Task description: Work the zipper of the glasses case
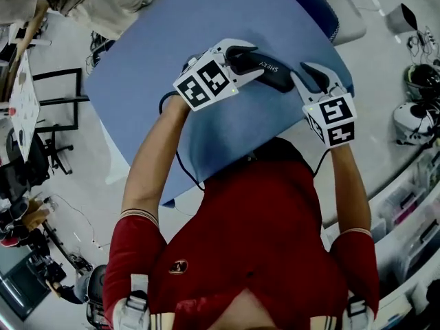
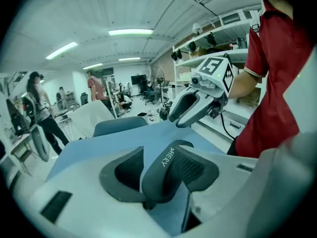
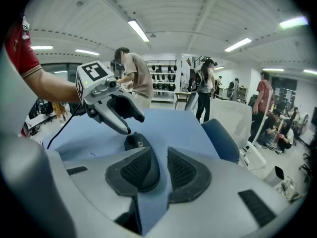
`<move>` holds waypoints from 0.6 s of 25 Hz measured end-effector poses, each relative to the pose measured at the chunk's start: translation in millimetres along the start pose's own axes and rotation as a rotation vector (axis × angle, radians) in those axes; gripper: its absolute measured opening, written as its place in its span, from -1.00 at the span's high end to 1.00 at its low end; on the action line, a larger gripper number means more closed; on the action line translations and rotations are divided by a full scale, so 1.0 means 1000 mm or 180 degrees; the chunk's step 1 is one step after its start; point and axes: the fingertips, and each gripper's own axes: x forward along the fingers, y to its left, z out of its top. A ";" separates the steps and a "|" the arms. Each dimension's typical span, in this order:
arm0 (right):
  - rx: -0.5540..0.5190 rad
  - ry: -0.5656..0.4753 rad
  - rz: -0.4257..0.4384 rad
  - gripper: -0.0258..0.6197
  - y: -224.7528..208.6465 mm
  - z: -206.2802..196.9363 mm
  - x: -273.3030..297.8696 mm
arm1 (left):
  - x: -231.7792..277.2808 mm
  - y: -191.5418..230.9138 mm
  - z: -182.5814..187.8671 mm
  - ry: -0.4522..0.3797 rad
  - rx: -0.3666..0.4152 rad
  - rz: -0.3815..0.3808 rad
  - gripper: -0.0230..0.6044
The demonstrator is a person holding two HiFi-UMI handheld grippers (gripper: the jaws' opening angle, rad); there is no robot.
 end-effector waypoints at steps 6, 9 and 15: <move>-0.0081 -0.0488 0.0351 0.68 0.006 0.050 0.015 | -0.041 0.018 0.002 -0.0463 -0.0627 0.0766 0.36; -0.0077 -0.0737 0.0562 0.74 0.020 0.071 0.024 | -0.067 0.020 -0.003 -0.0665 -0.0897 0.1173 0.36; -0.0025 -0.1162 0.0961 0.85 0.056 0.091 0.030 | -0.110 0.003 -0.018 -0.0963 -0.1305 0.1821 0.37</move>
